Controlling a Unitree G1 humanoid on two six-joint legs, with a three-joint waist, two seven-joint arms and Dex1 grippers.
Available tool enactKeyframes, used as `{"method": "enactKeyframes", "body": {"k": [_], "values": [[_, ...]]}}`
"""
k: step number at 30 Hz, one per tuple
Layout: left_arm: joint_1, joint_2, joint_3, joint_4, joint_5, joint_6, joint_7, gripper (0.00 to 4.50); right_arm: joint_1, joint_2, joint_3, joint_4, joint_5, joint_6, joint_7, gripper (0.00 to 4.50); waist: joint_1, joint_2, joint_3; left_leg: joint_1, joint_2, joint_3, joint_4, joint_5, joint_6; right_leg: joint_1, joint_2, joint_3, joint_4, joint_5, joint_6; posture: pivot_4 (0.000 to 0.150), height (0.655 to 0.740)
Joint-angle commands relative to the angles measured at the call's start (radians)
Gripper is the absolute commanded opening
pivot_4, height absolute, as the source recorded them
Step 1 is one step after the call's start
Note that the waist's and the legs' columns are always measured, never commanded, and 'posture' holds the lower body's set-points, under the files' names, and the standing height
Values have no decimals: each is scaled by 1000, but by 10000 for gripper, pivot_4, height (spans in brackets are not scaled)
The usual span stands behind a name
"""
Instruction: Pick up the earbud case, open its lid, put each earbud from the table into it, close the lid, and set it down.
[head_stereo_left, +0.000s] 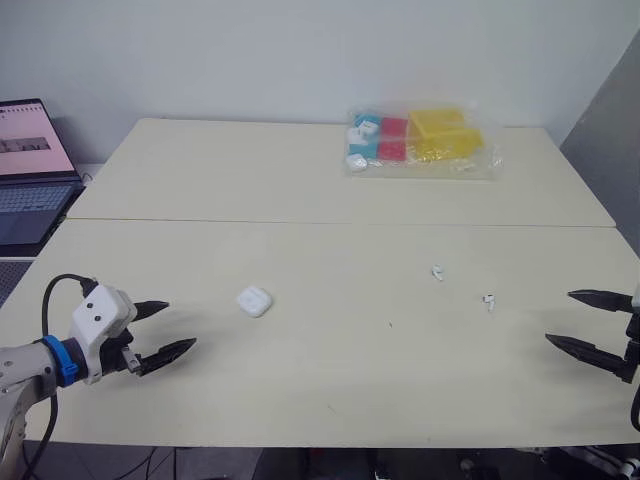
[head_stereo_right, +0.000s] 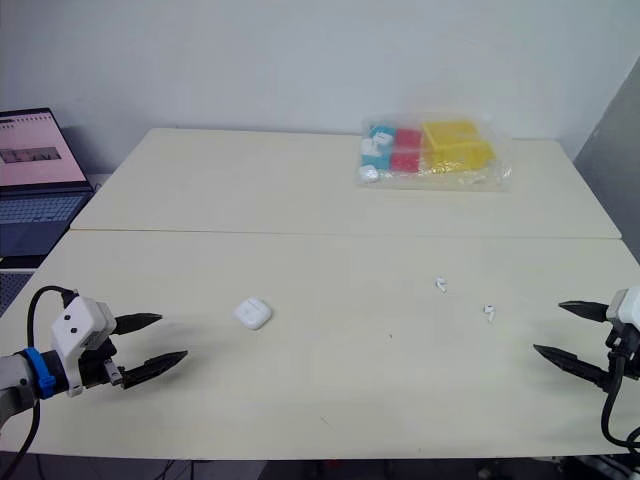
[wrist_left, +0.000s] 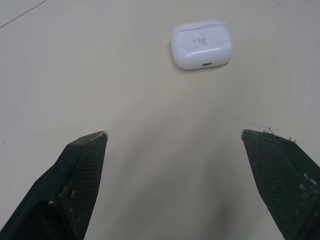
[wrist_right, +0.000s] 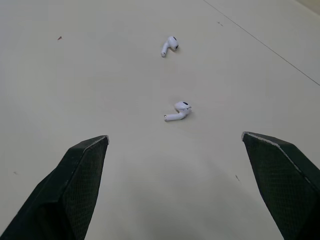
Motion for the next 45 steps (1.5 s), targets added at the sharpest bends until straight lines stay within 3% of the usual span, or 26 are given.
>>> {"method": "enactKeyframes", "body": {"k": [1,5,14,21,30,45], "values": [[-6,15,29,-23,-29,25,-12,44691,-15,-2,-9,-3,-7,-28,-5,45000,0,0,0,0,0,0,0,0,0,0,0,0,0,0,0,1500,7354],[-8,7,26,-47,-41,46,-7,44691,-19,5,-3,-8,-15,-52,-12,45000,0,0,0,0,0,0,0,0,0,0,0,0,0,0,0,1500,7354],[-97,-51,-114,-127,-47,142,70,44691,-62,-7,83,-285,107,114,-52,45000,0,0,0,2,0,-1,1,0,0,2,1,0,2,1,1,1500,7354],[-259,-107,-275,-14,20,141,109,44691,-265,-63,249,-485,291,363,-151,45000,0,-1,0,5,-1,-1,1,0,0,4,1,0,3,1,1,1500,7354],[-360,-126,-356,133,83,113,97,44691,-378,-69,371,-485,270,363,-154,45000,1,-1,-1,0,-1,-1,1,0,0,1,2,0,1,1,1,1500,7354],[-426,-180,-425,158,99,191,108,44691,-464,-50,463,-498,280,377,-163,45000,7,-1,-1,1,-2,-2,2,1,1,3,1,-1,2,1,2,1500,7354]]}}
